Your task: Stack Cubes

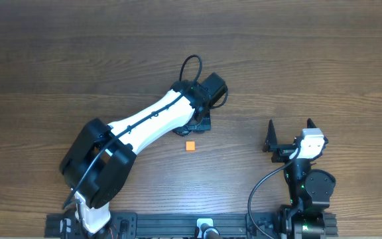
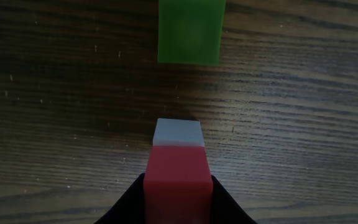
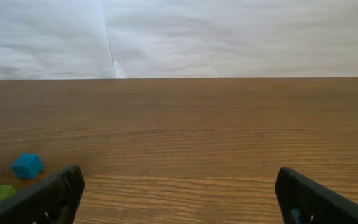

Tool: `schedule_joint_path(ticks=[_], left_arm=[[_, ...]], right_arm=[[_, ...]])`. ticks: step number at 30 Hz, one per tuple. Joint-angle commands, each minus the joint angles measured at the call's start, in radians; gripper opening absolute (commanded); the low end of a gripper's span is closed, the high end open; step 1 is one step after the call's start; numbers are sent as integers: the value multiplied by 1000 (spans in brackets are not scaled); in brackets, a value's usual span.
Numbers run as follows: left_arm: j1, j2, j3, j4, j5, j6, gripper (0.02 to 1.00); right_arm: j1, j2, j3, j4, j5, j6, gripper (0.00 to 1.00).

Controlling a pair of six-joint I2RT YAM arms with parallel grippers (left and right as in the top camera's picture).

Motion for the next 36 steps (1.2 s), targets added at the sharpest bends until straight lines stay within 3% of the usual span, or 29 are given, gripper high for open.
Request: schedule_joint_path(ticks=[1, 29, 36], left_arm=[[8, 13, 15, -1, -5, 11, 244], [8, 13, 15, 3, -31, 7, 248], [8, 13, 15, 3, -31, 7, 321]], right_arm=[[5, -9, -7, -1, 6, -1, 993], [5, -9, -7, -1, 6, -1, 993], [5, -9, -7, -1, 6, -1, 993]])
